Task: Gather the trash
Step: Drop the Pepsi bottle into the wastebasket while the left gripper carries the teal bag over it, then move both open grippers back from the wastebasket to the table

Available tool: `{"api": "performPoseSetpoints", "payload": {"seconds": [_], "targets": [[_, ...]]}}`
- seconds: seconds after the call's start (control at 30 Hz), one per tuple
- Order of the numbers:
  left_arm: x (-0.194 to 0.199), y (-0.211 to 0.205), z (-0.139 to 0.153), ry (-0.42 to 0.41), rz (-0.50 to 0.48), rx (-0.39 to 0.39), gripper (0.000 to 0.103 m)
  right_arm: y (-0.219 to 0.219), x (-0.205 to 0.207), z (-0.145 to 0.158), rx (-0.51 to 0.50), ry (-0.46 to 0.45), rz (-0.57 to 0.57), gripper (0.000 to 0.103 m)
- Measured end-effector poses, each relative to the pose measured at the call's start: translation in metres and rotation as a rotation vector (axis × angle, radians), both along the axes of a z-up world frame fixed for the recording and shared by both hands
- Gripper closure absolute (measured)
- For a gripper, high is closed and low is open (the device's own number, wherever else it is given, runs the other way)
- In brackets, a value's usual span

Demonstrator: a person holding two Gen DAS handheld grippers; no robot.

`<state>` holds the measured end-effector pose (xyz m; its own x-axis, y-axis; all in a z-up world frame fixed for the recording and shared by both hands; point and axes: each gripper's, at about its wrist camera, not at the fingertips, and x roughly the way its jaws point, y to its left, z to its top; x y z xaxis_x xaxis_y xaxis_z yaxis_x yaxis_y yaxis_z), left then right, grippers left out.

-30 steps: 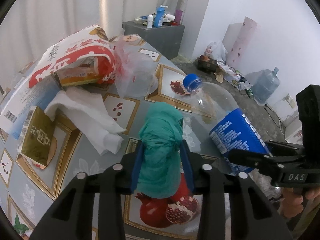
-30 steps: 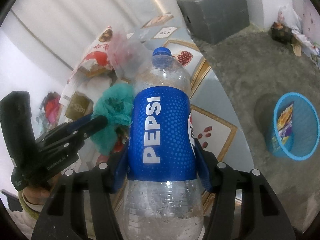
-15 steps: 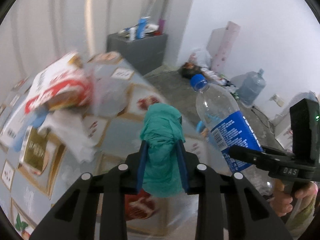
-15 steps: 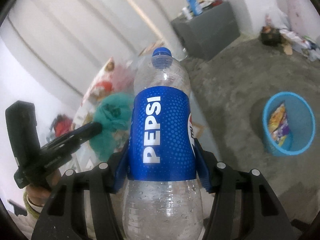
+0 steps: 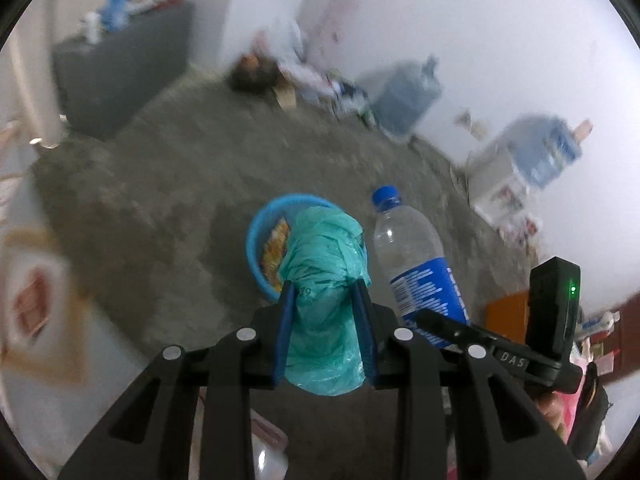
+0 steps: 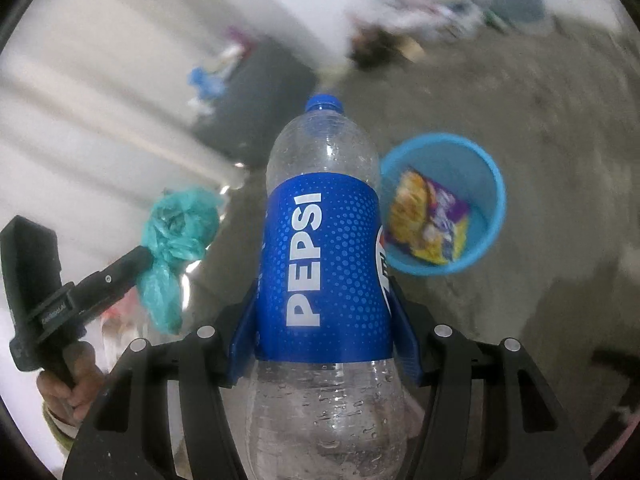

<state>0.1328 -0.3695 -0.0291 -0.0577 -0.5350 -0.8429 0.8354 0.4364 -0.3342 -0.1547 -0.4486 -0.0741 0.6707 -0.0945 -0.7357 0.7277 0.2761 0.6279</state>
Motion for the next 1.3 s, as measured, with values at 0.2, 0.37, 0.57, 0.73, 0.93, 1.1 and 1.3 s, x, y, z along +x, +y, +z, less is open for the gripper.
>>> {"api": "performPoseSetpoints", "payload": {"seconds": [0.2, 0.37, 0.57, 0.73, 0.93, 1.1, 1.3], "targets": [[0.012, -0.107, -0.068, 0.028, -0.059, 0.155, 0.072, -0.056, 0.013, -0.081, 0.238, 0.000, -0.086, 0.046], [0.024, -0.146, -0.095, 0.019, -0.021, 0.166, 0.047, -0.092, 0.025, -0.127, 0.321, 0.020, -0.201, 0.041], [0.027, -0.137, -0.087, 0.049, -0.001, 0.101, 0.041, -0.097, 0.028, -0.124, 0.294, -0.009, -0.235, 0.041], [0.023, -0.114, -0.063, 0.024, 0.002, 0.052, 0.040, -0.077, 0.016, -0.103, 0.205, 0.006, -0.196, 0.041], [0.016, -0.062, -0.026, -0.001, 0.025, -0.029, 0.035, -0.050, 0.010, -0.071, 0.050, 0.085, -0.138, 0.040], [0.006, -0.001, -0.003, -0.099, 0.048, -0.047, 0.035, -0.023, 0.016, -0.034, -0.165, 0.197, -0.069, 0.028], [0.005, 0.096, 0.031, -0.158, 0.162, -0.142, 0.018, 0.015, 0.050, 0.010, -0.462, 0.315, 0.030, 0.008]]}}
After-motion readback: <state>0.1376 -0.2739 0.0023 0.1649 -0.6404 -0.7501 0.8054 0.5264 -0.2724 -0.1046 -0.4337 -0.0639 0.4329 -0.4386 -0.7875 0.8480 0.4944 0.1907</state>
